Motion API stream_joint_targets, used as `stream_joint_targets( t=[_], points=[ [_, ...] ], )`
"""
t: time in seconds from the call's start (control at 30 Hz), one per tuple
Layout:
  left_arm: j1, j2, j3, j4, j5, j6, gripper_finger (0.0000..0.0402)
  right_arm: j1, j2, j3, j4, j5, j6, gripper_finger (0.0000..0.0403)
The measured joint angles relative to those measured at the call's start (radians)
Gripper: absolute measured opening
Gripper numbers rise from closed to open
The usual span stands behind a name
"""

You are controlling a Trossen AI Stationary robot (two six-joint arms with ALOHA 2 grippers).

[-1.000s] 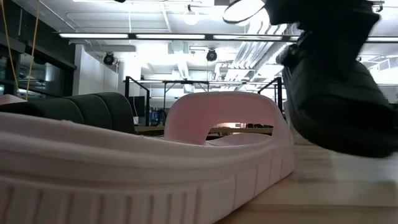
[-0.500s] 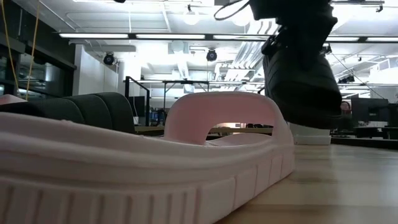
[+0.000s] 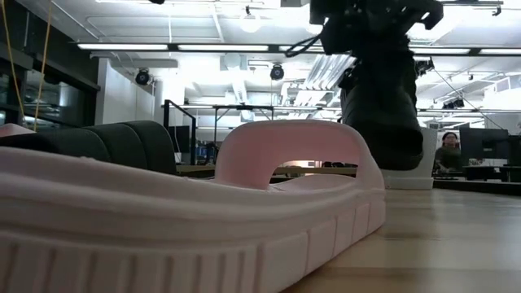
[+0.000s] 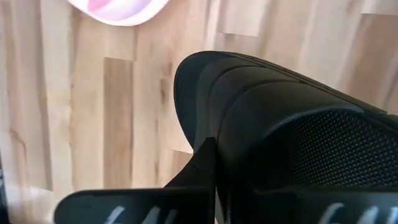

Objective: Pick and place slides into the shelf
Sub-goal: Put the right black slide on the shelf

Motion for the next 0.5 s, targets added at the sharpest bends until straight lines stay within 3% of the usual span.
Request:
stream_joint_targets(
  t=[0.3, 0.5],
  points=[
    [0.000, 0.000, 0.000, 0.000, -0.003, 0.000, 0.0019, -0.130, -0.001, 0.001, -0.012, -0.006, -0.132, 0.0000],
    [0.000, 0.000, 0.000, 0.000, -0.003, 0.000, 0.0019, -0.206, -0.002, 0.090, -0.058, -0.009, -0.174, 0.0000]
  ],
)
